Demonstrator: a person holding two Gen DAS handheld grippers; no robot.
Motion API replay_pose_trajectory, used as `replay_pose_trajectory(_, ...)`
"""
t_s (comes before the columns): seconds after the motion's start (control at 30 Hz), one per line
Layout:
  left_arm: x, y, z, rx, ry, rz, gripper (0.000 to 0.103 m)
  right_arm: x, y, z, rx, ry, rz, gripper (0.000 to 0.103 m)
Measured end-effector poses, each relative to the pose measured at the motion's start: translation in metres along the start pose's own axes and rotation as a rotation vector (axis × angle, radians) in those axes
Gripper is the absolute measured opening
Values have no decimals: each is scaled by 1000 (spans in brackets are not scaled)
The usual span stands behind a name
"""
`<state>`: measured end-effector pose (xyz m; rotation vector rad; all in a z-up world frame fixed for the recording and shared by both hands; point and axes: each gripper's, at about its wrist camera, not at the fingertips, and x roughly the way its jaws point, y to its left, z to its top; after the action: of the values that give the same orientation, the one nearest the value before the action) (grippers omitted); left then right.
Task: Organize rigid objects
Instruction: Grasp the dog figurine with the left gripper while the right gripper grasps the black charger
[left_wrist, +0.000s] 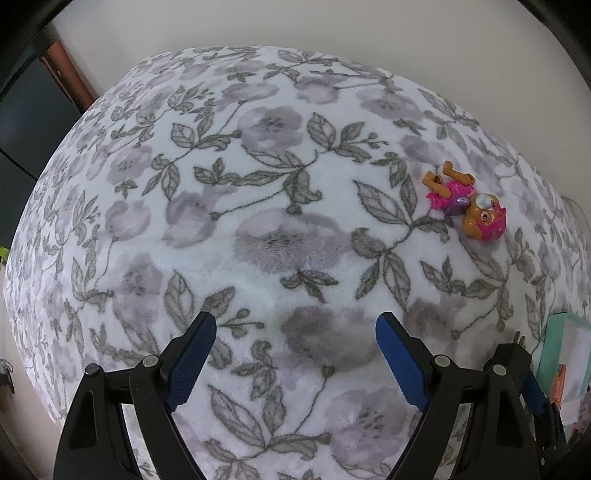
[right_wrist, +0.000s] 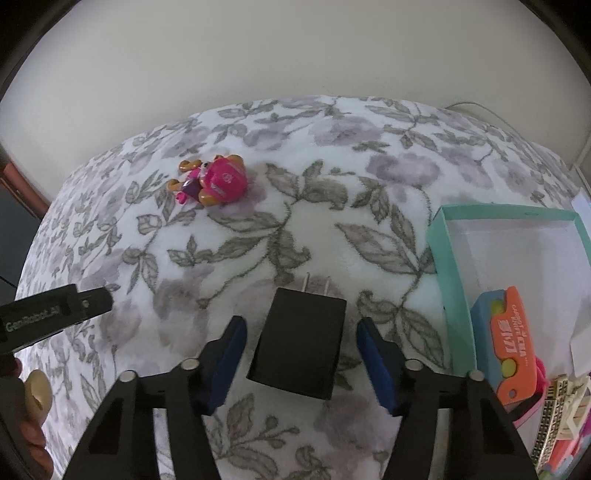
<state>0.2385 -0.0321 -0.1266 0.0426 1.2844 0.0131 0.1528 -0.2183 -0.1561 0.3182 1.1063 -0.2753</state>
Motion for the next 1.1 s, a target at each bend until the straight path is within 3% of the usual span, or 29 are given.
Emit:
replay_pose_trajectory(0.3, 2, -18, 0, 5, -5, -56, 89, 4, -2, 4, -5, 2, 21, 44)
replay_pose_trajectory(0.83, 5, -71, 29, 76, -131, -221, 89, 14, -23, 40, 25, -48, 32, 44)
replay_pose_trajectory(1.1, 11, -91, 49, 85, -156, -286, 89, 17, -32, 50, 46, -55, 47, 44)
